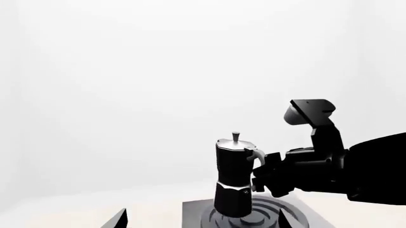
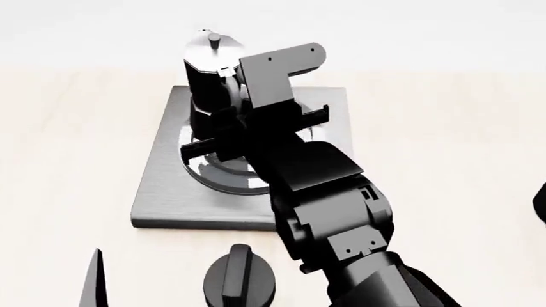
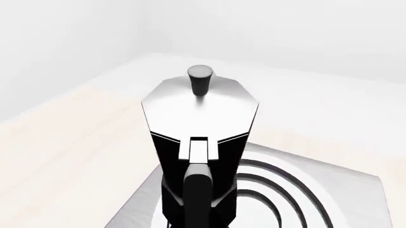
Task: Put both moka pots on the stove.
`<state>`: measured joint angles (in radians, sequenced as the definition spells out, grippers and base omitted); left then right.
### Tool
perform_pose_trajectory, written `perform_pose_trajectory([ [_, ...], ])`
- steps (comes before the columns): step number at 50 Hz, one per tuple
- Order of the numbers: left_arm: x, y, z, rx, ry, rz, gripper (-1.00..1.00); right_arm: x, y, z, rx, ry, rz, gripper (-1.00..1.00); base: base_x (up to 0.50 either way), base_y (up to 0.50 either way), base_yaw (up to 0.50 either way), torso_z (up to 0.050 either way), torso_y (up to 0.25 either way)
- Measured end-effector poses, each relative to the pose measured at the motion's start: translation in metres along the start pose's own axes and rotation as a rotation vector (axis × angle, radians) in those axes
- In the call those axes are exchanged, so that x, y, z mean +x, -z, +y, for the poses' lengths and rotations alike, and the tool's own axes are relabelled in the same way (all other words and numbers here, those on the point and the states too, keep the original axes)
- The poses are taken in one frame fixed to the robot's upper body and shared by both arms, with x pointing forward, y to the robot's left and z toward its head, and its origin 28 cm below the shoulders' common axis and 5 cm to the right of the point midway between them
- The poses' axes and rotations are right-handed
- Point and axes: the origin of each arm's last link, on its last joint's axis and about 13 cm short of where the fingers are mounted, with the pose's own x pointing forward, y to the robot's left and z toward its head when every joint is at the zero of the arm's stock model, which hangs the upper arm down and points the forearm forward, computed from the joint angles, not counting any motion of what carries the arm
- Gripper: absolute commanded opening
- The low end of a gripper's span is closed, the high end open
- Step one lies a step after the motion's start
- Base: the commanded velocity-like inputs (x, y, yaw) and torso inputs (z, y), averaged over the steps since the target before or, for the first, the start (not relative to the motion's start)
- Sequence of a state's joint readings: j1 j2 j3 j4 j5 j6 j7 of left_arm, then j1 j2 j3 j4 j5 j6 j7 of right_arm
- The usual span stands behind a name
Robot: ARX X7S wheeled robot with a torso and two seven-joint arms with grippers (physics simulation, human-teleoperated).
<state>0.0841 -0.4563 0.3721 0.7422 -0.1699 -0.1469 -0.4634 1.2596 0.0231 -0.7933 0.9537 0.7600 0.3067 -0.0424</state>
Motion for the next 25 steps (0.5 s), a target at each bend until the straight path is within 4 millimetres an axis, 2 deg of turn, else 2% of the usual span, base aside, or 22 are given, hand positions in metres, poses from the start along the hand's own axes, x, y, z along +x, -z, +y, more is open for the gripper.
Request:
perform_pose_trajectory([
  [12,-0.0001,-0.0006,-0.0001,-0.002,0.000,-0.003,1.00,-0.0001,-0.0024,0.0008,-0.007,-0.001,-0.005,-1.00,0.00,0.00,0.00,0.000,-0.142],
  [23,0.0001,-0.0005,0.0002,-0.006,-0.007,-0.009,1.00,-0.0003,-0.0055,0.0011,-0.018,0.000,-0.015,-1.00,0.00,0.00,0.00,0.000,-0.013],
  [24,0.0000,-0.0006,0.0002,-0.007,-0.007,-0.010,1.00,-0.0004,-0.0055,0.0012,-0.019,0.000,-0.015,1.00,0.00,0.00,0.00,0.000,0.000],
  [25,0.0000,-0.0006,0.0002,-0.008,-0.008,-0.011,1.00,-0.0005,-0.0057,0.0013,-0.021,0.000,-0.016,1.00,0.00,0.00,0.00,0.000,0.000],
])
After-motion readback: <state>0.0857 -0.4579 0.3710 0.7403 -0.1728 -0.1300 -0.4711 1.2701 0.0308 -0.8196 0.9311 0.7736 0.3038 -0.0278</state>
